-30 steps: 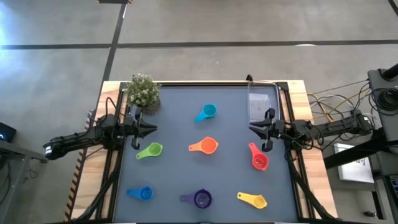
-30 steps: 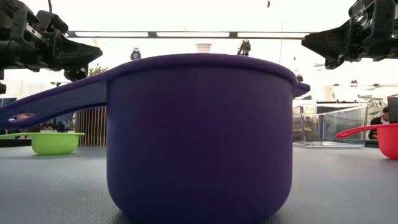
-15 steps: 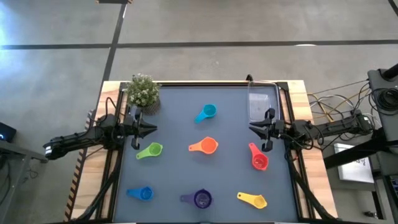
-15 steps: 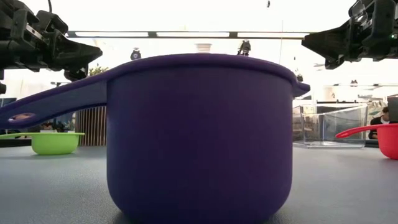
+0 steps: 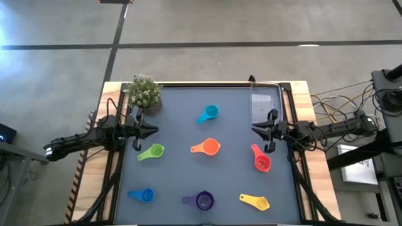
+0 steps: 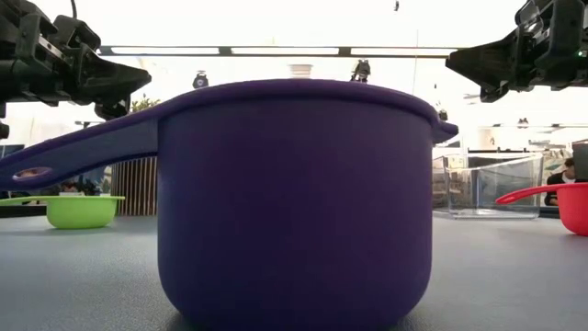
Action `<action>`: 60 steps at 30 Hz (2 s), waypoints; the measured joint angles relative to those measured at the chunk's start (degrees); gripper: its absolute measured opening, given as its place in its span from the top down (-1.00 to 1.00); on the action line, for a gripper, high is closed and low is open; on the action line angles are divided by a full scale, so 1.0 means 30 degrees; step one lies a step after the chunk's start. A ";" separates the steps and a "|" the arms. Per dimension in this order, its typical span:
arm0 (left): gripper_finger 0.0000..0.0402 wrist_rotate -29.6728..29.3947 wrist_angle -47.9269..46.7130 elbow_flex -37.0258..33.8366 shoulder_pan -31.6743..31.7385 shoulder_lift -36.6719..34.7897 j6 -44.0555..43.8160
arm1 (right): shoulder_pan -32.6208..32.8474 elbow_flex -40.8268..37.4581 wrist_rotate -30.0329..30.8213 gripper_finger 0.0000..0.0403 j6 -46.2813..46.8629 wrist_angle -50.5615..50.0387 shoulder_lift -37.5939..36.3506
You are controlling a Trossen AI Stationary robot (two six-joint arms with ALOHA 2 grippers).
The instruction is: Nest measuring cups in basket
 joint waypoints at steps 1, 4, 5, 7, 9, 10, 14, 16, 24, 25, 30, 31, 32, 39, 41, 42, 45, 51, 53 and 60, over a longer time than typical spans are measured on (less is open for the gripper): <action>0.88 0.0000 -0.0006 0.0000 0.0007 0.0000 0.0007 | 0.0007 0.0007 -0.0007 0.64 0.0000 0.0000 0.0000; 0.88 0.0000 -0.0003 0.0000 0.0002 0.0000 0.0006 | 0.0003 0.0007 -0.0006 0.64 -0.0001 -0.0007 0.0001; 0.88 0.0000 -0.0004 0.0000 0.0007 0.0000 0.0007 | 0.0001 0.0006 -0.0004 0.64 -0.0004 0.0000 0.0006; 0.88 0.0000 -0.0007 0.0000 0.0000 0.0000 0.0007 | 0.0007 0.0007 -0.0005 0.64 0.0000 -0.0005 0.0005; 0.88 0.0000 -0.0002 0.0000 0.0006 0.0000 0.0004 | 0.0006 0.0005 -0.0007 0.64 -0.0002 -0.0005 0.0000; 0.88 0.0000 0.0000 0.0000 0.0001 0.0000 0.0001 | 0.0004 0.0005 -0.0005 0.64 -0.0002 -0.0003 0.0001; 0.88 0.0000 -0.0007 0.0000 0.0000 0.0000 0.0000 | 0.0005 0.0002 -0.0005 0.64 -0.0002 -0.0002 0.0000; 0.88 0.0000 0.0000 0.0000 0.0002 0.0000 0.0002 | 0.0000 0.0005 -0.0003 0.64 0.0000 -0.0007 0.0000; 0.88 0.0000 0.0000 0.0000 0.0007 0.0000 0.0007 | 0.0004 0.0003 0.0000 0.64 -0.0004 -0.0006 0.0002; 0.88 0.0000 0.0000 0.0000 0.0001 0.0000 0.0007 | 0.0004 0.0007 -0.0005 0.64 -0.0002 -0.0005 0.0007; 0.88 0.0000 -0.0005 0.0000 0.0001 0.0000 0.0007 | 0.0002 0.0000 -0.0007 0.64 0.0000 -0.0005 0.0005; 0.88 0.0000 0.0000 0.0000 0.0002 0.0000 0.0004 | 0.0007 0.0007 -0.0007 0.64 0.0000 -0.0004 0.0006; 0.88 0.0000 -0.0006 0.0000 0.0001 0.0000 0.0007 | 0.0007 0.0007 -0.0007 0.64 -0.0001 -0.0006 0.0000; 0.88 0.0000 0.0121 0.0000 0.0002 0.0000 0.0007 | 0.0005 0.0007 -0.0006 0.64 -0.0001 -0.0006 0.0002; 0.88 0.0000 0.0117 0.0000 0.0007 0.0000 0.0007 | 0.0004 0.0003 -0.0003 0.64 0.0000 -0.0003 0.0003; 0.88 0.0000 0.0117 0.0000 0.0004 0.0000 0.0007 | 0.0000 0.0007 -0.0006 0.64 0.0000 0.0000 0.0007; 0.88 -0.0002 0.0249 0.0000 0.0005 0.0000 0.0005 | 0.0005 0.0007 -0.0002 0.64 0.0000 -0.0002 0.0000; 0.88 -0.0007 0.2921 0.0000 0.0005 0.0000 0.0005 | 0.0003 0.0003 -0.0004 0.64 -0.0001 -0.0007 0.0000; 0.88 0.0007 0.3965 0.0007 0.0000 0.0000 0.0000 | 0.0001 0.0006 0.0000 0.64 -0.0007 0.0000 0.0000; 0.88 -0.1300 0.4999 0.0036 0.0000 0.0241 -0.0054 | 0.0000 0.0007 -0.0007 0.64 0.0000 -0.0007 0.0000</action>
